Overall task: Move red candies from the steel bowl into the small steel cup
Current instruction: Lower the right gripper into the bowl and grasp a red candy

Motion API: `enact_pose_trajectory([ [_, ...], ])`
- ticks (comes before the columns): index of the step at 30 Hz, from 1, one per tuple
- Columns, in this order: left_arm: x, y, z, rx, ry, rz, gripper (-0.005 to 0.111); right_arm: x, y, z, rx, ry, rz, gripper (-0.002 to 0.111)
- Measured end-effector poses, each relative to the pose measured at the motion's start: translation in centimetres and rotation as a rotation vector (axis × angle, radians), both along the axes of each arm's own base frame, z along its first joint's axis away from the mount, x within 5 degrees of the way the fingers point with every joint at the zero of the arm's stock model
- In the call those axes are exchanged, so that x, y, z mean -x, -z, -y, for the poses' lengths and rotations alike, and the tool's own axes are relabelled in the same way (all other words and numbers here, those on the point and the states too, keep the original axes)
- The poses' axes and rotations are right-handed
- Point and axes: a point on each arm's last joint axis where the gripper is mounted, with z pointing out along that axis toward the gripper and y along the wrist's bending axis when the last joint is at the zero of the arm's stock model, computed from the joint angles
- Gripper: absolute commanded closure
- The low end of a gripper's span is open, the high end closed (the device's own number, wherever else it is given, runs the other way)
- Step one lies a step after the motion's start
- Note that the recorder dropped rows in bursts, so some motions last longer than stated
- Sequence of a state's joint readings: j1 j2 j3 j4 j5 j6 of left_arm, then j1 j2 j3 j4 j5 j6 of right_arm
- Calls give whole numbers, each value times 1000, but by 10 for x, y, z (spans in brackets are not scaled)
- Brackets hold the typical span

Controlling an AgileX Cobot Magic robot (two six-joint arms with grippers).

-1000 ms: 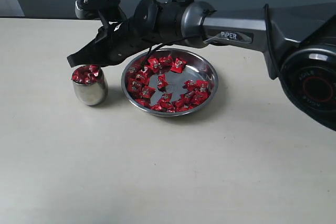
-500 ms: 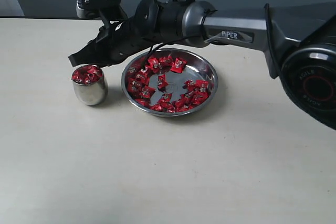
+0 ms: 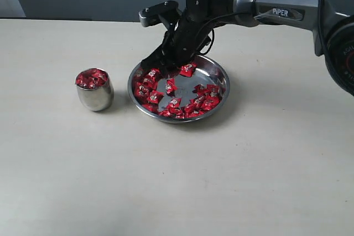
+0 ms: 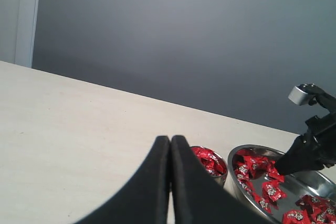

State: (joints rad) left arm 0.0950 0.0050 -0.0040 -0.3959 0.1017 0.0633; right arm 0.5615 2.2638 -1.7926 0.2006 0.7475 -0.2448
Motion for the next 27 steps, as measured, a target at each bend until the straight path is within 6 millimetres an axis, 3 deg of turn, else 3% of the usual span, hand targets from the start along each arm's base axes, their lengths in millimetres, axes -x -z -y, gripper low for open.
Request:
enact_pose_trajectory([
  [10,0,0,0,0,0,0,106,-2,6,2,37,-6,13,81],
  [15,0,0,0,0,0,0,106,-2,19,3,68,-13,-18,48],
  [16,0,0,0,0,0,0,106,-1,21,3,71,-14,-24,46],
  [27,0,0,0,0,0,0,106,-5,35,2,67,0,-18,64],
])
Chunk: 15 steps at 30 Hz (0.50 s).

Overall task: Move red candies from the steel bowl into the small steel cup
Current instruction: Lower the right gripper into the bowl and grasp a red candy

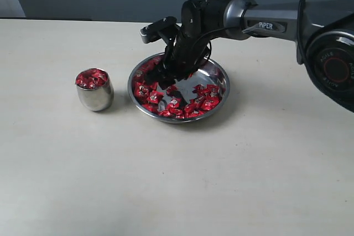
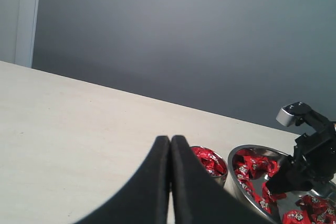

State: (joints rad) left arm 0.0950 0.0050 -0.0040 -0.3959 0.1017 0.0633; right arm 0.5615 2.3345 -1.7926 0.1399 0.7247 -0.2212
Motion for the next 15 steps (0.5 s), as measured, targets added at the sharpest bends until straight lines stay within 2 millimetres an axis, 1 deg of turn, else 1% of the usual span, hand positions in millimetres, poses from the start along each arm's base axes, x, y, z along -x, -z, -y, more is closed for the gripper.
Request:
enact_pose_trajectory([
  [3,0,0,0,0,0,0,106,0,9,0,7,7,-16,64],
  [8,0,0,0,0,0,0,106,0,16,0,13,11,-29,65],
  [9,0,0,0,0,0,0,106,0,16,0,13,12,-30,68],
  [10,0,0,0,0,0,0,106,0,16,0,13,12,-30,78],
  [11,0,0,0,0,0,0,106,0,16,0,13,13,-30,85],
  [12,0,0,0,0,0,0,106,0,16,0,13,13,-30,98],
  [14,0,0,0,0,0,0,106,1,13,-1,0,20,-33,107],
  [15,0,0,0,0,0,0,106,1,10,-1,-14,27,-34,107],
])
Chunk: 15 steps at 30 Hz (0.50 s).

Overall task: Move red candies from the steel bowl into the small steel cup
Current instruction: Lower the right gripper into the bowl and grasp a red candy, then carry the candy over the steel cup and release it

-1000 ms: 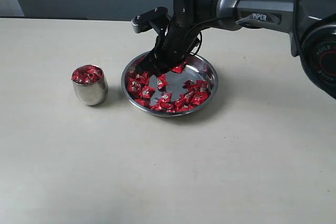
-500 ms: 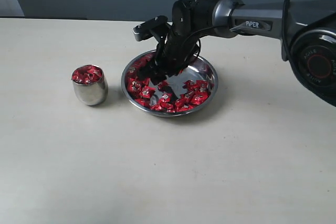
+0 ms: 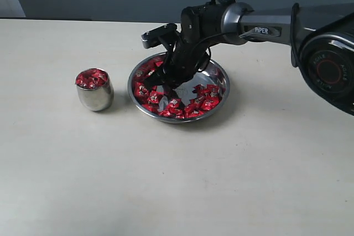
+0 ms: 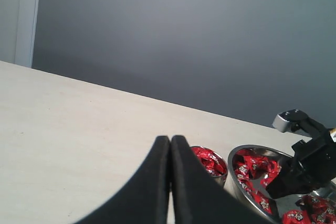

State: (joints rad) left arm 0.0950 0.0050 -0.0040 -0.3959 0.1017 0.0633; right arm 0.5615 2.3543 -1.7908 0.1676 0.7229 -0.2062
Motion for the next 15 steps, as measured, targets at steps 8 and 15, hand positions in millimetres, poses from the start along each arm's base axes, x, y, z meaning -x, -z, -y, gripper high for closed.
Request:
enact_pose_trajectory([
  [8,0,0,0,0,0,0,106,7,-55,-19,-230,66,47,106],
  [15,0,0,0,0,0,0,106,41,-65,-77,-321,-80,171,106],
])
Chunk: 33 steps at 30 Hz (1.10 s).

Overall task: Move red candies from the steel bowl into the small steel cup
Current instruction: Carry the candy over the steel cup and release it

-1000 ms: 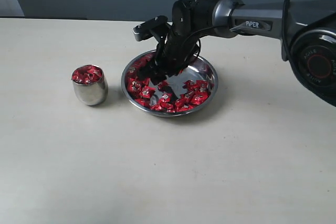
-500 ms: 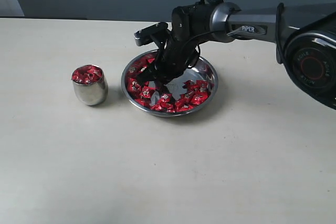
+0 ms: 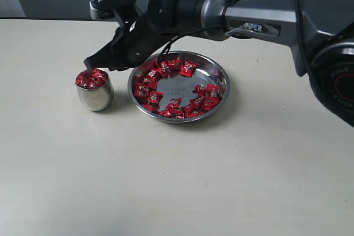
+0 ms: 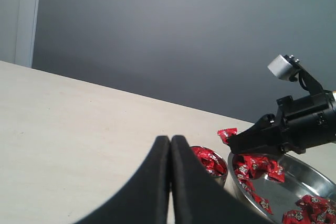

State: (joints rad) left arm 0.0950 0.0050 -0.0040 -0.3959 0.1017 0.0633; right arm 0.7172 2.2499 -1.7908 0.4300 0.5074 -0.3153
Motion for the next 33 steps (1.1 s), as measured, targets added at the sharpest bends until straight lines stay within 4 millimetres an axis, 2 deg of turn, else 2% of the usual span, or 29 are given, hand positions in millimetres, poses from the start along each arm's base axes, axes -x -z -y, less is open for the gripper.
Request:
enact_pose_trajectory([
  [3,0,0,0,0,0,0,106,9,-3,-15,-22,-27,52,106],
  [7,0,0,0,0,0,0,106,13,-4,-21,-31,-37,71,106],
  [11,0,0,0,0,0,0,106,15,-3,-21,-18,-59,75,88],
  [14,0,0,0,0,0,0,106,16,-3,-21,-10,-68,68,82],
  [26,0,0,0,0,0,0,106,15,-3,-19,-3,-70,72,82],
  [33,0,0,0,0,0,0,106,-2,-11,4,-1,-5,41,82],
])
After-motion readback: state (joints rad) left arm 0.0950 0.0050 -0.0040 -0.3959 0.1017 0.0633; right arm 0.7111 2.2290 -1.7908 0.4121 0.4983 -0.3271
